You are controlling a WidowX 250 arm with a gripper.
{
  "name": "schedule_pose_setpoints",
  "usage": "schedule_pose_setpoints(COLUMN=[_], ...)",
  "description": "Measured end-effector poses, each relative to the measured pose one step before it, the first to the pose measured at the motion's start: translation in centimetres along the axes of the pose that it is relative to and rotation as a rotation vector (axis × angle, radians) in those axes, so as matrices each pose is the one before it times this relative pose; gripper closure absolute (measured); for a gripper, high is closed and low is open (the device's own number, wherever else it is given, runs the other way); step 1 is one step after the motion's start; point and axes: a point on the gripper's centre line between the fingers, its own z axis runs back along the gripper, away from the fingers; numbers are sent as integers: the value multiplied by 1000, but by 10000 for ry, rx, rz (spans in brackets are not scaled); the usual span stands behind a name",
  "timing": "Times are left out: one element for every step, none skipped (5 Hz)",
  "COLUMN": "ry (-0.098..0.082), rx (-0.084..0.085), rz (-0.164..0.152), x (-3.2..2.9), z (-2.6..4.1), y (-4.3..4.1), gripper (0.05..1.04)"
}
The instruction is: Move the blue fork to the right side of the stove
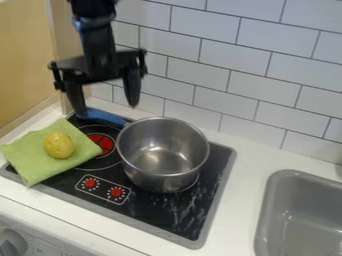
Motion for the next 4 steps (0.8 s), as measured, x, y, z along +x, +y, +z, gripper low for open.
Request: schedule_pose_setpoints(ry=[-203, 288, 386, 313], rx=[379, -125, -284, -186], rz=[2088, 2763, 1870, 569], x=[-1321, -1643, -944, -997], z=[1228, 395, -256, -1062], y=[1008, 1223, 800, 1033], gripper=[84, 84, 84, 84])
